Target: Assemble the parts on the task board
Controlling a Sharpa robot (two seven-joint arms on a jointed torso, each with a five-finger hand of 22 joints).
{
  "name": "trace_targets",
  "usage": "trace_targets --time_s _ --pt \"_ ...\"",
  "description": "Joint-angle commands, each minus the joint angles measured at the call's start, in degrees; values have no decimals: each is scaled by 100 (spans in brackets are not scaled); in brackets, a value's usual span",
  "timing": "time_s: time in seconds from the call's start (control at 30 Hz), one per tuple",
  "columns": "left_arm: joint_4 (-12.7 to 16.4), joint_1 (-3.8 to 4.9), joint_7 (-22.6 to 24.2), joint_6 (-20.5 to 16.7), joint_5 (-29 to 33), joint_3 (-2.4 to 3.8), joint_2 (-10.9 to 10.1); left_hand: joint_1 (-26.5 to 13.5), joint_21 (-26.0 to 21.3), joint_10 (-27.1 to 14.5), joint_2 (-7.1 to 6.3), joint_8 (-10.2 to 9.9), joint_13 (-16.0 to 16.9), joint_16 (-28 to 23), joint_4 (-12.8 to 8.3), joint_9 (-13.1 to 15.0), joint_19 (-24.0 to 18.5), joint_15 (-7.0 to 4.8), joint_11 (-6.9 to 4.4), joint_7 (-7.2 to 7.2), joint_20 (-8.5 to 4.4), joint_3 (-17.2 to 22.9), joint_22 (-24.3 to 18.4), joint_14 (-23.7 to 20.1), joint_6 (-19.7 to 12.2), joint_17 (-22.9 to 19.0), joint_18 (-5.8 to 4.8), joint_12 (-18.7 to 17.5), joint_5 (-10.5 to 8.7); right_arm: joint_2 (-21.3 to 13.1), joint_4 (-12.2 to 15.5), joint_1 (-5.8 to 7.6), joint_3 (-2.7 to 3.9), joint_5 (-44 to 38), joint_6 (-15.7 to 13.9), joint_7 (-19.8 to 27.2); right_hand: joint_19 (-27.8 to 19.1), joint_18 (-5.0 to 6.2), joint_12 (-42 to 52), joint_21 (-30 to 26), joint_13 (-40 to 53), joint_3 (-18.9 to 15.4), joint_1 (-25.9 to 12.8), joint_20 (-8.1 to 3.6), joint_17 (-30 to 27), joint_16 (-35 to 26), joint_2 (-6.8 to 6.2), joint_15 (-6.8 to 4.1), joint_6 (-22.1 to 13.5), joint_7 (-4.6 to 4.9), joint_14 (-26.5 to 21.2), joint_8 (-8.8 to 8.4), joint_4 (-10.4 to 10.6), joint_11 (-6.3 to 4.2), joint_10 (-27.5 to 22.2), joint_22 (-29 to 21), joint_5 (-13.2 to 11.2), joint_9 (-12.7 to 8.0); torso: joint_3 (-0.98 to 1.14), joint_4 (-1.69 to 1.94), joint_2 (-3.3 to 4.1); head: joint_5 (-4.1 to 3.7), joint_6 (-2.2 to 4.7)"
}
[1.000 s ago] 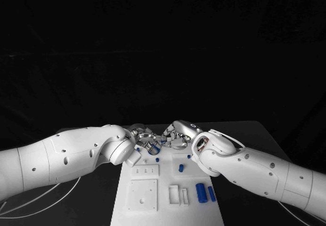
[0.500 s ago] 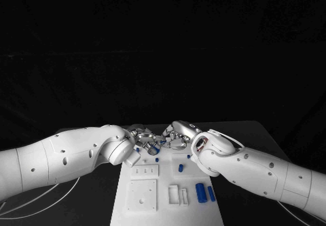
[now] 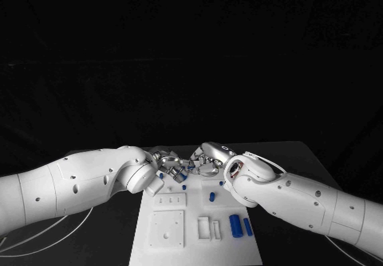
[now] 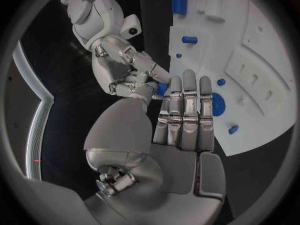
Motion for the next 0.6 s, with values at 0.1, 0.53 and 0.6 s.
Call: trace_targets --time_s 0.1,0.53,0.6 --pt "51 17 68 356 14 11 20 -34 19 33 -60 18 1 20 -45 16 -64 7 -11 -82 16 1 14 -51 118 3 -84 14 179 2 -31 -4 -3 -58 89 -56 92 -1 -39 -26 -5 5 52 -36 -6 -31 0 -37 49 5 -8 15 20 -39 -15 521 3 8 2 0 -1 -9 -6" --pt "18 16 13 447 5 11 24 -271 126 236 -34 23 11 635 -174 990 -147 -43 -81 -182 2 -62 113 -240 134 280 -84 47 569 -4 -16 -4 -5 -34 104 -21 92 -4 -43 -31 -8 9 60 -37 -6 -34 10 -37 56 4 -8 15 9 -39 -19 522 -35 8 0 -3 1 -12 -19" --pt "16 16 -3 462 -14 11 26 -279 141 248 -32 26 13 652 -176 1061 -156 -46 -83 -186 0 -42 126 -234 133 269 -84 52 576 -6 -12 -4 -6 -31 102 -16 92 -4 -43 -31 -8 9 60 -37 -6 -34 10 -37 56 4 -8 15 9 -39 -19 522 -35 8 2 -3 3 -11 -28"
